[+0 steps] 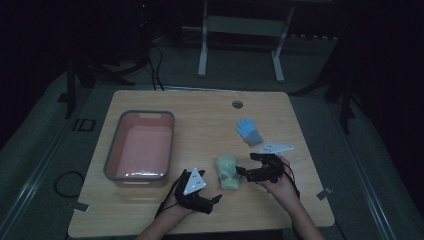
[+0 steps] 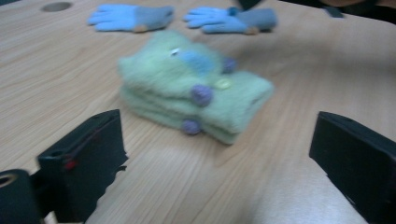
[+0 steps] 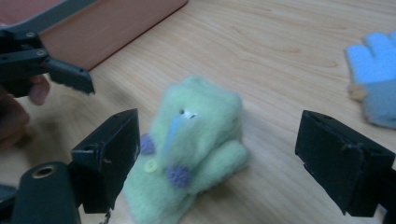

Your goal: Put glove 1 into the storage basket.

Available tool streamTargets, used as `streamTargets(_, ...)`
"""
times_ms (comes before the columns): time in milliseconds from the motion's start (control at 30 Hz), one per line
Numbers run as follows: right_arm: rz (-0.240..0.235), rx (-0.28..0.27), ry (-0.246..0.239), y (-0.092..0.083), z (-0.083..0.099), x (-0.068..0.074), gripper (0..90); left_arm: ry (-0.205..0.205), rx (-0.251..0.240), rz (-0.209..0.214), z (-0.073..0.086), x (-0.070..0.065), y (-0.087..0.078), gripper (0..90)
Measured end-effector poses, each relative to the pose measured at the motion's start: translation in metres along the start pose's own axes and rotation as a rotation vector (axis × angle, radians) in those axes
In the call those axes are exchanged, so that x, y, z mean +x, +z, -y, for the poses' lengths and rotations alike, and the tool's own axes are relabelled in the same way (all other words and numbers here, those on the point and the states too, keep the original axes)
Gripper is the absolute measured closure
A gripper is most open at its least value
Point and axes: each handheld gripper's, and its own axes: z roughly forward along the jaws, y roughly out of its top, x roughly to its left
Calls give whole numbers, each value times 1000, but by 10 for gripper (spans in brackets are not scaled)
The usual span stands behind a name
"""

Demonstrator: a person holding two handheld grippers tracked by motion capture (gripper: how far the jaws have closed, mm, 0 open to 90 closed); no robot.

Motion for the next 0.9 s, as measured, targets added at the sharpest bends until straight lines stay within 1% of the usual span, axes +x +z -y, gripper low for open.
streamTargets(33, -3, 7, -5, 1, -1, 0, 206, 23, 9, 2, -1, 0, 1, 52)
streamTargets(67, 2, 13, -9, 1, -2, -1, 225, 35, 17, 6, -2, -1, 3, 54)
streamTargets(100, 7, 13, -13, 2, -3, -2, 254, 47, 27, 11, -3, -1, 5, 60)
streamTargets(133, 2, 16, -11, 3, -4, -3, 309, 55, 30, 14, -4, -1, 5, 60)
streamTargets(167, 0, 15, -11, 3, -5, -4, 320, 63, 29, 19, -5, -2, 6, 64)
streamTargets(233, 6, 12, -17, 5, -8, -6, 378, 88, 16, 25, -8, -4, 6, 76)
streamTargets(300, -6, 12, -11, 8, -10, -8, 398, 111, 10, 33, -12, -7, 7, 107)
streamTargets(333, -16, 18, -5, 9, -12, -9, 438, 117, 2, 40, -13, -8, 7, 111)
streamTargets(367, -28, 26, -4, 10, -13, -10, 444, 127, -4, 45, -15, -8, 7, 141)
streamTargets(400, -31, 26, -5, 12, -14, -10, 447, 138, -9, 49, -17, -9, 9, 147)
streamTargets(467, -45, 30, 11, 16, -17, -9, 484, 144, -10, 58, -19, -10, 10, 158)
streamTargets(533, -71, 36, 28, 20, -19, -9, 485, 164, -19, 62, -21, -11, 11, 189)
streamTargets(567, -67, 39, 24, 22, -20, -9, 485, 176, -21, 65, -23, -12, 12, 213)
streamTargets(600, -69, 45, 21, 25, -21, -10, 485, 188, -20, 64, -23, -12, 13, 217)
streamTargets(633, -75, 49, 24, 27, -22, -11, 479, 207, -25, 69, -24, -12, 14, 231)
streamTargets(667, -74, 56, 28, 31, -23, -13, 470, 212, -26, 75, -25, -11, 14, 263)
streamTargets(700, -76, 64, 32, 34, -24, -14, 461, 215, -19, 86, -26, -11, 17, 273)
streamTargets(733, -78, 80, 39, 38, -24, -15, 430, 224, -8, 96, -26, -10, 19, 275)
streamTargets(767, -79, 89, 40, 41, -24, -17, 416, 242, 5, 104, -25, -10, 23, 295)
streamTargets(800, -87, 106, 45, 46, -24, -18, 413, 252, 23, 117, -25, -10, 26, 313)
streamTargets(867, -93, 130, 47, 53, -23, -21, 395, 266, 47, 133, -23, -9, 32, 316)
streamTargets(900, -96, 145, 47, 57, -22, -23, 395, 278, 70, 138, -22, -8, 37, 336)
